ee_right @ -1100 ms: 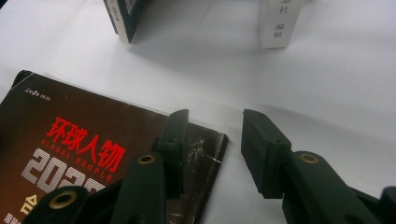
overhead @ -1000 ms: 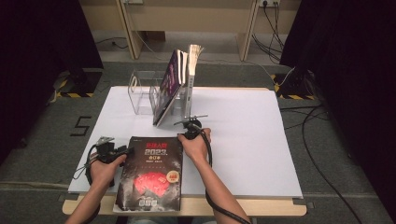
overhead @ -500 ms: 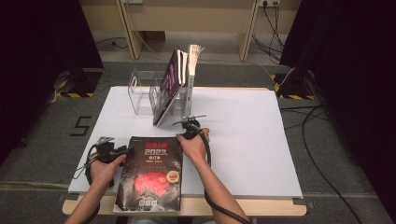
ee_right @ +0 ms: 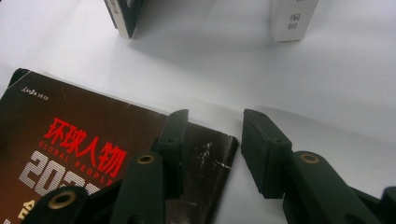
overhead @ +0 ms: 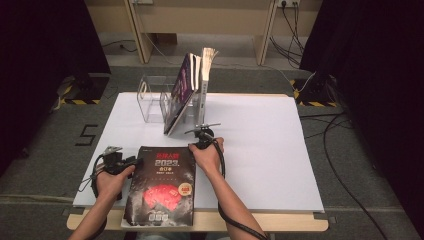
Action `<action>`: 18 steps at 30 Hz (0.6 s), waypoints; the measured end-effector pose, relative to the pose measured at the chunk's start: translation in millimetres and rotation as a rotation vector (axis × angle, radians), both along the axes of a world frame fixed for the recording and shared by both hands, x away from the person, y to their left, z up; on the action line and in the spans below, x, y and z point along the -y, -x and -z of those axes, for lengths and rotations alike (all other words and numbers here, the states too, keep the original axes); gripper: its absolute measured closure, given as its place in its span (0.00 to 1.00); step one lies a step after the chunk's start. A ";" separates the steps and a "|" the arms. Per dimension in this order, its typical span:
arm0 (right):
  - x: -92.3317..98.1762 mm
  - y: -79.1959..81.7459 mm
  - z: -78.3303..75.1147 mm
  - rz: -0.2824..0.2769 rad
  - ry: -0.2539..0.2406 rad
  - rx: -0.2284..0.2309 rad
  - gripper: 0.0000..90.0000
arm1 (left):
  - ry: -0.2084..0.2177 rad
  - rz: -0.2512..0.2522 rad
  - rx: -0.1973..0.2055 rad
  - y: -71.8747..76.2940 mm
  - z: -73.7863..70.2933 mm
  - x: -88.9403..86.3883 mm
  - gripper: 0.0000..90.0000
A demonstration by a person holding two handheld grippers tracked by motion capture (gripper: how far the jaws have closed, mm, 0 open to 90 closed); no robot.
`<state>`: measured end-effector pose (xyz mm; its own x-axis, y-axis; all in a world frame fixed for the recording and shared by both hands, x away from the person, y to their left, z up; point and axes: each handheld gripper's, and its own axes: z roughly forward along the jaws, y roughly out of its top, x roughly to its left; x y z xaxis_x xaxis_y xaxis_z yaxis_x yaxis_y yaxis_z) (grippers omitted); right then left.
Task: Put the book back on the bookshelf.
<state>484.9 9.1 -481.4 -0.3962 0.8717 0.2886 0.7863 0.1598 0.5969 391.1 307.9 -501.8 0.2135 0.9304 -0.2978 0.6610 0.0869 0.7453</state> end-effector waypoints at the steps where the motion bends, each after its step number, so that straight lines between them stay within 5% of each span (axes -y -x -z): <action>1: 0.4 -0.4 0.3 -0.004 0.002 0.005 0.69 | -0.001 0.000 0.001 0.1 0.0 0.1 0.65; 18: -0.1 -1.4 1.4 -0.005 -0.037 -0.010 0.68 | -0.006 -0.002 0.003 0.4 0.3 0.6 0.65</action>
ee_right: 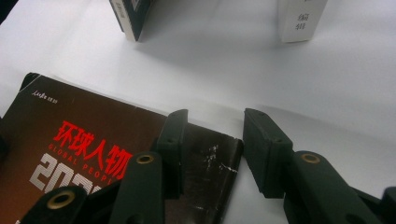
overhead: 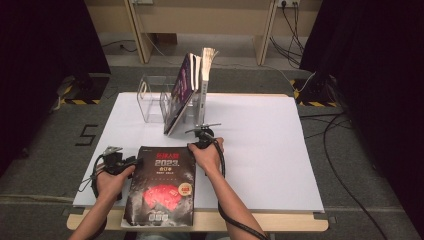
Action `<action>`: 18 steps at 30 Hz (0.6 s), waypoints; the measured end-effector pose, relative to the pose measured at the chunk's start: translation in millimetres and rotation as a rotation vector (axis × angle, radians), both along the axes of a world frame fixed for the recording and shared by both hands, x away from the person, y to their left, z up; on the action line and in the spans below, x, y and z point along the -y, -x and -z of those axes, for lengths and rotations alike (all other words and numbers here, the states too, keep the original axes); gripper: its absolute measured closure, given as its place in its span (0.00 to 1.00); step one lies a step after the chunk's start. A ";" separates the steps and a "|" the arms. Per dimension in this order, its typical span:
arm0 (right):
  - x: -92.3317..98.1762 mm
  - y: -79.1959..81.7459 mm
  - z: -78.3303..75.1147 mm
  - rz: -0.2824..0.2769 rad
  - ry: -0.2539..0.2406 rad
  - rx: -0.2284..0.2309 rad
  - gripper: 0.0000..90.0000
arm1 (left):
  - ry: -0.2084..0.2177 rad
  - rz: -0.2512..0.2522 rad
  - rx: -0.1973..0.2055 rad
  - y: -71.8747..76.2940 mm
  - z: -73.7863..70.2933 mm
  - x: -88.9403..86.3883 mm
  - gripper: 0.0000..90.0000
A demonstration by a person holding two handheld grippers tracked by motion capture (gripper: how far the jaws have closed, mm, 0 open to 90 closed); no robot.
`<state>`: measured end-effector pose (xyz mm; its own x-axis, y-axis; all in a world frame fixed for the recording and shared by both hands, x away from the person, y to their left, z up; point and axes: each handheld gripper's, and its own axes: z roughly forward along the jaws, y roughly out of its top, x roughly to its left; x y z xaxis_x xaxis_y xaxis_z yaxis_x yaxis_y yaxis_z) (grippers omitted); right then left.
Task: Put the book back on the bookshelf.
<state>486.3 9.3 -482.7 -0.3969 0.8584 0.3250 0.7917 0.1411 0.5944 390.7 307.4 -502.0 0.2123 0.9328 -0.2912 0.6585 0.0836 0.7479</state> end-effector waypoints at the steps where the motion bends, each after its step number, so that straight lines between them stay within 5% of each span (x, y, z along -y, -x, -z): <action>1: 0.3 -0.1 0.1 -0.004 -0.003 0.000 0.69 | 0.000 -0.001 0.000 0.0 0.0 0.1 0.65; 18: 5.7 2.0 -2.4 0.002 -0.043 -0.069 0.71 | -0.006 -0.005 0.001 0.2 0.1 1.2 0.65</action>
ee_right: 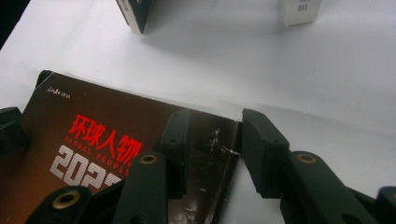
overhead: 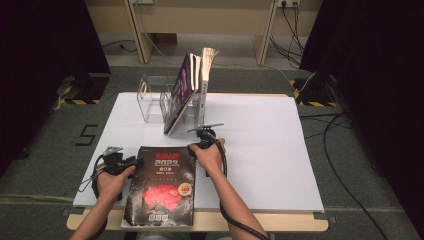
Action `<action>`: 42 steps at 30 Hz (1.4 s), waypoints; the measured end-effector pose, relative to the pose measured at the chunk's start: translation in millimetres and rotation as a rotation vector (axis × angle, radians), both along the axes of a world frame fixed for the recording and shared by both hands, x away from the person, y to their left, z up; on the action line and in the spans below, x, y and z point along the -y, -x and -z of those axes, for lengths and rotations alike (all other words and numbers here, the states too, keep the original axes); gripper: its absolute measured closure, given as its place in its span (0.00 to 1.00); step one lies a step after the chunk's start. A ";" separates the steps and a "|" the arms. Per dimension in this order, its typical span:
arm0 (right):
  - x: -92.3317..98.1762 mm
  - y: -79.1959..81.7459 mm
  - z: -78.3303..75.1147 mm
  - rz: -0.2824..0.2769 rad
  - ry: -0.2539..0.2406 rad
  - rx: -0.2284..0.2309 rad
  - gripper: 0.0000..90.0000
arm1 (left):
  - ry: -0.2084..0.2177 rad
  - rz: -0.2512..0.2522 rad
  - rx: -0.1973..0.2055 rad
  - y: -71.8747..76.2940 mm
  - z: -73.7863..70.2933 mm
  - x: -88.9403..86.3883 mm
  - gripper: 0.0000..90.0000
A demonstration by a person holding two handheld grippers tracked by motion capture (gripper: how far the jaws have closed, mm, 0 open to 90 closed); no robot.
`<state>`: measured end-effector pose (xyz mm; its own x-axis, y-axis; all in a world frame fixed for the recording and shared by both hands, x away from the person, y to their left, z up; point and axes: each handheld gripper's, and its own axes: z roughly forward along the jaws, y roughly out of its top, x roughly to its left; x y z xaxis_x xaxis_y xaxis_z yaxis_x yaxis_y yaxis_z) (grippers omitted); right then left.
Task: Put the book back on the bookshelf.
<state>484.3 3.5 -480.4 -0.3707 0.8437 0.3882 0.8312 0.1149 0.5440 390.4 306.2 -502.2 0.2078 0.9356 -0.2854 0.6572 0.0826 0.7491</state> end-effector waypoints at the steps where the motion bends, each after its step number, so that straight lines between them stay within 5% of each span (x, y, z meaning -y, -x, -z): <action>1: 0.2 0.1 0.3 0.004 -0.003 -0.004 0.71 | 0.000 0.000 0.000 -0.1 0.0 0.1 0.65; 22: 1.3 -1.8 3.7 0.023 -0.034 0.014 0.71 | 0.004 -0.004 0.003 0.3 0.5 0.0 0.65; 42: 10.7 0.3 1.6 0.007 -0.102 -0.107 0.73 | -0.007 -0.005 0.009 0.9 0.9 1.5 0.65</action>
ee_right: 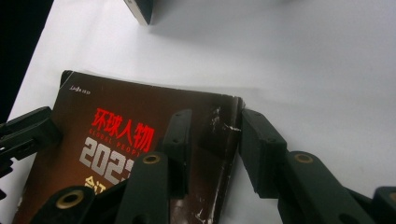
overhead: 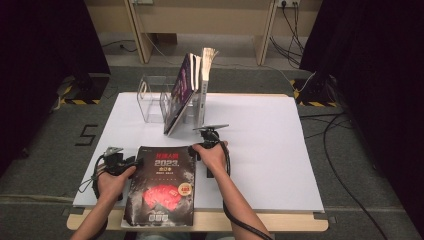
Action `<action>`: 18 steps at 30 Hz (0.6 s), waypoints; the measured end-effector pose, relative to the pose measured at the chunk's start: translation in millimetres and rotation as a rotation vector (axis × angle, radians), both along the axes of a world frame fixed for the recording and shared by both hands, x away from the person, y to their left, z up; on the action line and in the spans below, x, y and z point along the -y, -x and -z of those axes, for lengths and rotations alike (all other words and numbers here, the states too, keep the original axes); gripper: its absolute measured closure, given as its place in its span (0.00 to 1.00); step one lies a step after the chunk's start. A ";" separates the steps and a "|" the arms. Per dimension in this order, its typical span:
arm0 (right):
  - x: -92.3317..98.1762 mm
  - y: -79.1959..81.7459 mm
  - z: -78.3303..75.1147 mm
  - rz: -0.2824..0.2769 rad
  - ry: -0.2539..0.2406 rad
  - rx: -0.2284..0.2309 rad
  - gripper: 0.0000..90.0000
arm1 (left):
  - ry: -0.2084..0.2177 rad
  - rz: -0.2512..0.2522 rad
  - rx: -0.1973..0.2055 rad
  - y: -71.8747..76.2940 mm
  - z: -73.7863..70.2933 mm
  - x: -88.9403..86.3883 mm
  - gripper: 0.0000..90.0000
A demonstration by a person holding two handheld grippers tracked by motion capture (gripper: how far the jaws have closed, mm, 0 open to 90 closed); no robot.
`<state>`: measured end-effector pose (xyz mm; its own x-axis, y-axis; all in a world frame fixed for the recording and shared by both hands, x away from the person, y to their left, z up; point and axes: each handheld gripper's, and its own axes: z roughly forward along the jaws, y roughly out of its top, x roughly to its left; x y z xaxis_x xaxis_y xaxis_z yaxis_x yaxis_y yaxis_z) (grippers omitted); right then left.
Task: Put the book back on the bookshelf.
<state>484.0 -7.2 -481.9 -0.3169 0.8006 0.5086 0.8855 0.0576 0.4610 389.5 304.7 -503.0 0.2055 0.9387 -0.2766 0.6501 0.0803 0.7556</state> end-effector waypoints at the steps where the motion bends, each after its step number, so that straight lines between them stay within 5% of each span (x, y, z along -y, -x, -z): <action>1: 0.1 0.4 0.0 -0.001 -0.001 0.004 0.74 | -0.001 0.000 0.000 0.0 0.0 0.0 0.65; 8: -2.7 2.2 -1.9 -0.016 0.000 0.012 0.75 | -0.005 0.000 -0.001 -0.2 -0.3 0.4 0.65; 18: 1.3 3.0 -1.2 0.003 -0.024 0.010 0.91 | -0.016 0.005 0.000 0.1 -0.5 1.0 0.65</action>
